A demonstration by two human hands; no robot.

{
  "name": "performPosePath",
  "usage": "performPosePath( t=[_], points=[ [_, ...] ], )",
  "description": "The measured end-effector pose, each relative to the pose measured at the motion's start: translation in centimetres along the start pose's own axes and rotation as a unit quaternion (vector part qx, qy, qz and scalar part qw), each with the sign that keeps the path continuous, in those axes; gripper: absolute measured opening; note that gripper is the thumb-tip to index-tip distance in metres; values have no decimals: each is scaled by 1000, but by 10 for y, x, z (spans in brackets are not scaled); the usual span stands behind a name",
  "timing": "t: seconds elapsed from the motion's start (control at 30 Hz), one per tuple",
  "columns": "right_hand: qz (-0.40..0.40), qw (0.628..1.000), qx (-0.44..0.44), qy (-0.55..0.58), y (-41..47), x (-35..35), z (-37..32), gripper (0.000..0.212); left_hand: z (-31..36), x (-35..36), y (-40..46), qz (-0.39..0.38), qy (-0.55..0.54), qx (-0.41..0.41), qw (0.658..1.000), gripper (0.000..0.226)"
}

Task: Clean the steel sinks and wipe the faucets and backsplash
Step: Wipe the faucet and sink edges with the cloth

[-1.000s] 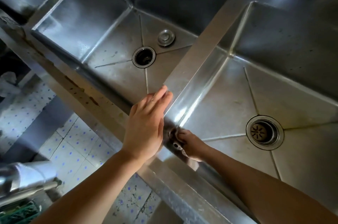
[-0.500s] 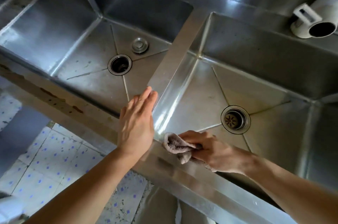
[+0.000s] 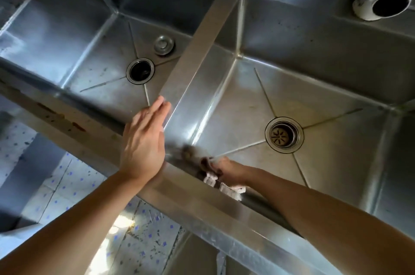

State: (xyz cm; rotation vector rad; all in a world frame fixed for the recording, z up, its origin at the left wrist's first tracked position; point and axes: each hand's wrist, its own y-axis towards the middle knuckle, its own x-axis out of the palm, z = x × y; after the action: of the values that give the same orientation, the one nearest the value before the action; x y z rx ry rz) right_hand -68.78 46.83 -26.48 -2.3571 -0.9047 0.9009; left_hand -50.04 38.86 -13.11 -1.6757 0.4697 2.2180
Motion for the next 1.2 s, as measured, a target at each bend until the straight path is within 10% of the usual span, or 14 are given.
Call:
performPosePath(
  t=[0.37, 0.7, 1.2],
  points=[
    [35, 980, -122, 155, -174, -64, -31, 16, 88, 14, -25, -136, 33, 37, 989, 44],
    [-28, 999, 37, -4, -76, 15, 79, 34, 95, 28, -25, -152, 48, 34, 987, 39],
    [19, 989, -4, 145, -235, -65, -5, 24, 127, 24, -27, -190, 14, 60, 980, 39]
  ],
)
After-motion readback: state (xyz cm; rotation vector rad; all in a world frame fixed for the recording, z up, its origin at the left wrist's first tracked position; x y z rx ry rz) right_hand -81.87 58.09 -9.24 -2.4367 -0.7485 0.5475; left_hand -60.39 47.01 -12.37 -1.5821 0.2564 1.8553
